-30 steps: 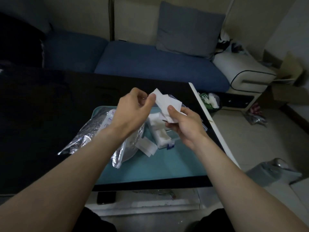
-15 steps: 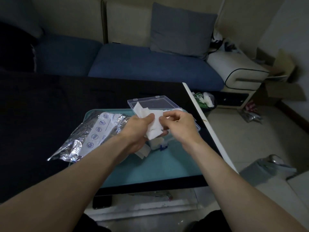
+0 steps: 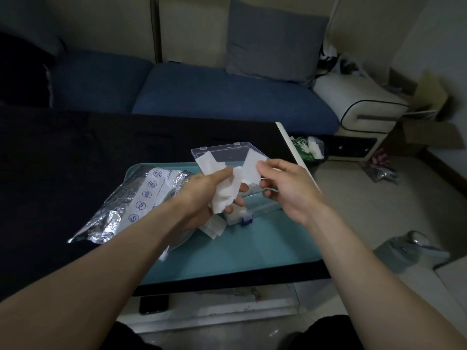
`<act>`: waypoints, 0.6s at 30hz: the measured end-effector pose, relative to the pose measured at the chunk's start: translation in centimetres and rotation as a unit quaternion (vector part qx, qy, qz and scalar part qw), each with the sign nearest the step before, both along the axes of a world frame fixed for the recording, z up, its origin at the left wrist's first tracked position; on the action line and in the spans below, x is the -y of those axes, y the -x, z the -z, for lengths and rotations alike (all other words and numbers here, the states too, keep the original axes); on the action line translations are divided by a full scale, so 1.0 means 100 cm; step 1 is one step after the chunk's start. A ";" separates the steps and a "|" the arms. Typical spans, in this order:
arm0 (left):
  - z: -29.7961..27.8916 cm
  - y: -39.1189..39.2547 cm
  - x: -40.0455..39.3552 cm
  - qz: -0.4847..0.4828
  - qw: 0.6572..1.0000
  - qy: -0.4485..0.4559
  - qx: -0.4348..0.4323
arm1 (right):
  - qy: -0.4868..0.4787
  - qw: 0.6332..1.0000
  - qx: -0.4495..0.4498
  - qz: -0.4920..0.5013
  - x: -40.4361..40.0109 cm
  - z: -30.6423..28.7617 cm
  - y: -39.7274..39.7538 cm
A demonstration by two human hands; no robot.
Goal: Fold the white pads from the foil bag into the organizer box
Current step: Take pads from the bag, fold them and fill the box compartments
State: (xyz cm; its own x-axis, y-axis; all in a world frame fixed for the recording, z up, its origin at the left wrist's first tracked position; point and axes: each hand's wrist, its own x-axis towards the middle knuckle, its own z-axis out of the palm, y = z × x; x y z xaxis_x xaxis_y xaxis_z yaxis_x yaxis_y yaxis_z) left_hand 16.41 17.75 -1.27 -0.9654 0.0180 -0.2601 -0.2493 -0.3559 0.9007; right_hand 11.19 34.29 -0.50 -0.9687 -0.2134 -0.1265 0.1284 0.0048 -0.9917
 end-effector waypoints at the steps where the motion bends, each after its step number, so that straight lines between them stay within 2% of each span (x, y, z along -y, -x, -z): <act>1: 0.000 -0.001 0.000 0.028 1.000 -0.011 0.004 | -0.014 0.999 -0.014 -0.026 0.003 0.000 -0.004; 3: -0.001 -0.002 0.001 0.084 0.996 -0.038 0.007 | -0.042 0.997 -0.046 -0.052 0.011 0.001 -0.010; 6: -0.003 -0.002 0.002 0.139 0.988 -0.069 0.001 | -0.095 0.990 -0.098 -0.031 0.020 0.004 -0.013; 9: -0.001 -0.003 0.002 0.143 0.989 -0.031 -0.023 | -0.164 0.976 -0.144 -0.018 0.024 0.006 -0.011; 12: 0.002 -0.003 0.004 0.148 0.988 0.009 -0.034 | -0.117 0.983 -0.137 -0.020 0.022 0.001 -0.007; 16: -0.003 -0.006 0.007 0.217 0.976 0.022 -0.026 | -0.078 0.986 -0.067 -0.131 0.017 0.000 -0.006; 18: -0.003 -0.007 0.010 0.247 0.968 0.024 -0.021 | -0.015 0.986 -0.023 -0.165 0.016 0.002 -0.005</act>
